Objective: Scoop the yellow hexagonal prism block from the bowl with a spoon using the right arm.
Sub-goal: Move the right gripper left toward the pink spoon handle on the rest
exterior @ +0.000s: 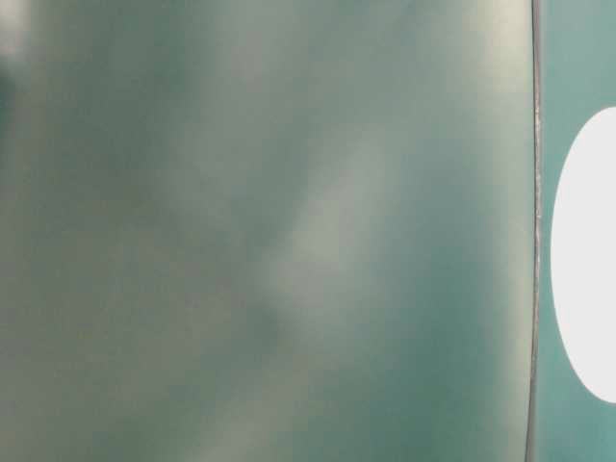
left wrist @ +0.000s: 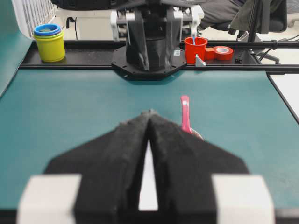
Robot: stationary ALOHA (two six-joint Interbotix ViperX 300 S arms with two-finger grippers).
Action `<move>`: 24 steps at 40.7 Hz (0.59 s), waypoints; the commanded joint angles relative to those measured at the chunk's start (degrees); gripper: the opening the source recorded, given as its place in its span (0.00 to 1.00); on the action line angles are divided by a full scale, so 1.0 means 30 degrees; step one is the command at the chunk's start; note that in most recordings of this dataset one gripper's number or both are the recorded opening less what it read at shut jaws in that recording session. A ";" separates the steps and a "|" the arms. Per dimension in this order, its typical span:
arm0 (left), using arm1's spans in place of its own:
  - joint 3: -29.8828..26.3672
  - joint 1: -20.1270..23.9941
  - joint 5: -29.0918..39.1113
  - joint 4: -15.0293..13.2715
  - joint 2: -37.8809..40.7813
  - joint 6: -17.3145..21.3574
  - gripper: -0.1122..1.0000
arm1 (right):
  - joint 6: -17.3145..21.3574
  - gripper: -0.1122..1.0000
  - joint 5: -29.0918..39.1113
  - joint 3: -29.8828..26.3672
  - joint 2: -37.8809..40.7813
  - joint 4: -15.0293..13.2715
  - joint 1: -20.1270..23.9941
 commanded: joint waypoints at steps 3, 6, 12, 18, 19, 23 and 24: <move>-0.0469 0.0234 -0.0117 0.0029 0.0088 0.0000 0.15 | 0.0029 0.56 -0.0059 -0.0908 0.1172 0.0146 0.0146; -0.0469 0.0322 -0.0117 0.0059 0.0088 0.0000 0.15 | 0.0117 0.56 -0.0088 -0.1084 0.1611 0.0234 0.0146; -0.0439 0.0352 -0.0088 0.0029 0.0088 0.0000 0.15 | 0.0498 0.56 -0.0146 -0.1084 0.1875 0.0234 0.0293; -0.0439 0.0322 -0.0088 0.0059 0.0117 -0.0059 0.15 | 0.1172 0.56 -0.0469 -0.0820 0.1875 0.0234 0.1025; -0.0439 0.0352 -0.0088 0.0059 0.0146 -0.0059 0.15 | 0.1289 0.56 -0.0645 -0.0732 0.1904 0.0234 0.1260; -0.0410 0.0352 -0.0088 0.0059 0.0205 -0.0059 0.15 | 0.1582 0.56 -0.1494 -0.0293 0.1875 0.0234 0.1758; -0.0410 0.0352 -0.0088 0.0059 0.0205 -0.0059 0.15 | 0.1641 0.56 -0.1729 -0.0176 0.1904 0.0264 0.1846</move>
